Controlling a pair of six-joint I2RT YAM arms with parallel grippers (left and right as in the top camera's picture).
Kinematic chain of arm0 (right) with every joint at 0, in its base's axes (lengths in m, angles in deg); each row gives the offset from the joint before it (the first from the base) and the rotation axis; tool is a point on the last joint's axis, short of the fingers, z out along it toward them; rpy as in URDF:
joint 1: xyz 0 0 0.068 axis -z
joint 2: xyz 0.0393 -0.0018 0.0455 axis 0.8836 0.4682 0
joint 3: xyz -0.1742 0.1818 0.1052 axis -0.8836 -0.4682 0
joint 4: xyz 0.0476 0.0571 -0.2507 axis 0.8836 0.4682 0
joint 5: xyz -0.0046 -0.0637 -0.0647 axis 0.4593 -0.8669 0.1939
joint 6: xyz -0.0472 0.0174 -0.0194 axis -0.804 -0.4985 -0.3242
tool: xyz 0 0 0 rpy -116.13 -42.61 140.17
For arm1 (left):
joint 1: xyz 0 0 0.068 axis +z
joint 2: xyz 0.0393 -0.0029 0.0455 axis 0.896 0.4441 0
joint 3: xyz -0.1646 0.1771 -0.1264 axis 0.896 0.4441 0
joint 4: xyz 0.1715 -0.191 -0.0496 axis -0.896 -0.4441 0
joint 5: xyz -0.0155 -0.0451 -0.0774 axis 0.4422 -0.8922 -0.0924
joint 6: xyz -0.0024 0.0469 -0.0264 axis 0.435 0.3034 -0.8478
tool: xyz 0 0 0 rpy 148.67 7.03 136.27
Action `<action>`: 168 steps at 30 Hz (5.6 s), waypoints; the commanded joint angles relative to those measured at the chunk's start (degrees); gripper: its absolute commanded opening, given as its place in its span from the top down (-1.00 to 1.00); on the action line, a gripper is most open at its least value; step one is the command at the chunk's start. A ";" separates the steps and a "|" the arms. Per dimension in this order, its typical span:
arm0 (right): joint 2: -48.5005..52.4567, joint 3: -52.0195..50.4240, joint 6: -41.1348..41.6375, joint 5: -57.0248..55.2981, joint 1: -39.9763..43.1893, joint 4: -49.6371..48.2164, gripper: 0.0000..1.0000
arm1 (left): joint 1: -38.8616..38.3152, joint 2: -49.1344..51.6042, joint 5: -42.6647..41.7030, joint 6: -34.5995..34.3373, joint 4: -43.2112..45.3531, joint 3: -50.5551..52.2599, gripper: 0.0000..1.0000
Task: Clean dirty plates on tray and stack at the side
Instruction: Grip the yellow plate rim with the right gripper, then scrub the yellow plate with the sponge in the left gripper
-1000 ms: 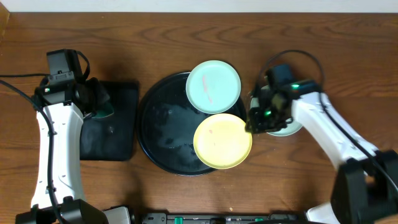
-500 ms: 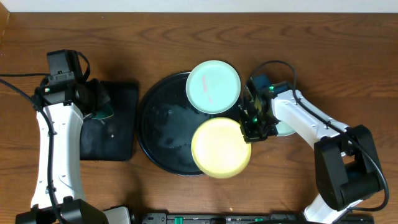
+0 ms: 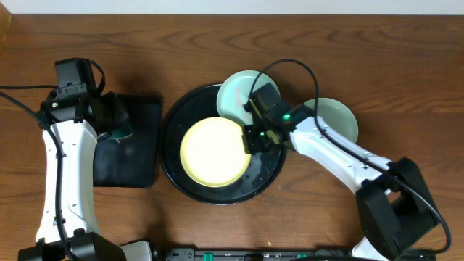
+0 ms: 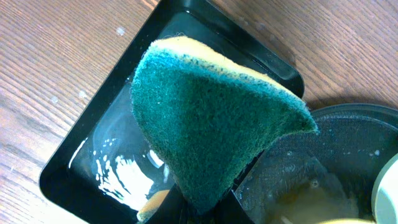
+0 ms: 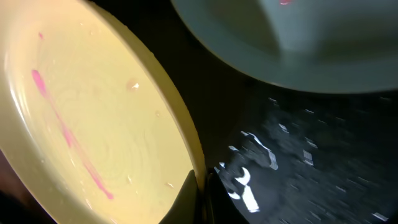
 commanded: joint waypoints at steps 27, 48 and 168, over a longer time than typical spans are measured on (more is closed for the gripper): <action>7.78 1.55 -4.37 1.49 -1.14 -6.19 0.73 | -11.56 0.48 -4.87 -1.64 -3.02 0.17 0.85; 9.51 1.57 -0.50 1.27 -1.14 -8.79 0.98 | -28.59 2.84 -7.43 -16.44 8.22 18.93 0.85; 11.10 1.60 2.78 1.05 -1.11 -8.90 0.98 | -27.39 14.60 4.85 -3.82 30.16 22.71 0.86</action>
